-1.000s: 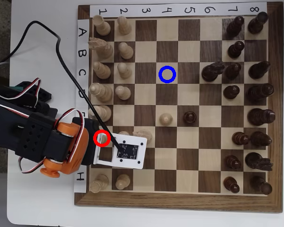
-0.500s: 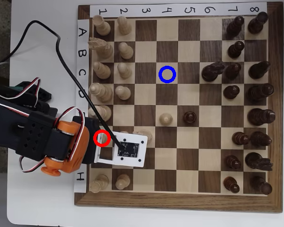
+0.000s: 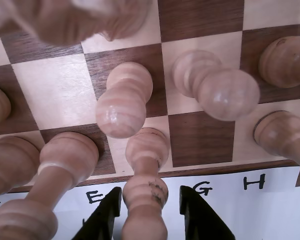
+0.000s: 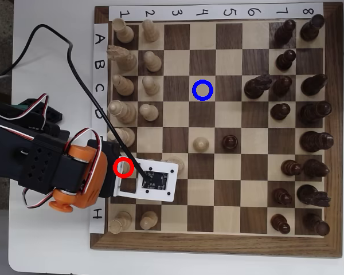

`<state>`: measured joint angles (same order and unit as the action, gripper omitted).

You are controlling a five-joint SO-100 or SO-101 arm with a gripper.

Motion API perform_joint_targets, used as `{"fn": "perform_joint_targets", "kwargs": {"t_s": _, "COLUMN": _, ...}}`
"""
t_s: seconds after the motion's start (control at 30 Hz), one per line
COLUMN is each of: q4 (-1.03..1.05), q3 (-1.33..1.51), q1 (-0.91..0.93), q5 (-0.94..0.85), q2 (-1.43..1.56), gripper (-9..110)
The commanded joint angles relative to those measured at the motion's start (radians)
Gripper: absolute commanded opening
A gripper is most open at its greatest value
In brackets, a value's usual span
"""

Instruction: Move the piece to destination

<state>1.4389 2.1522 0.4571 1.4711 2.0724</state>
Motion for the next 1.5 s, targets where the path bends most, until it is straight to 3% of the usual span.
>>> {"fn": "perform_joint_targets", "kwargs": {"t_s": 0.0, "q4": -0.002, "q3": -0.003, "q1": -0.005, "q5": 0.005, "q2": 0.034, "gripper": 14}}
{"fn": "perform_joint_targets", "kwargs": {"t_s": 0.5, "q4": -0.021, "q3": -0.003, "q1": -0.014, "q5": 0.014, "q2": 0.034, "gripper": 14}}
{"fn": "perform_joint_targets", "kwargs": {"t_s": 1.2, "q4": -0.014, "q3": -0.008, "q1": -0.011, "q5": 0.052, "q2": 0.025, "gripper": 0}}
{"fn": "perform_joint_targets", "kwargs": {"t_s": 1.47, "q4": -0.021, "q3": -0.054, "q1": 0.002, "q5": 0.029, "q2": 0.025, "gripper": 0}}
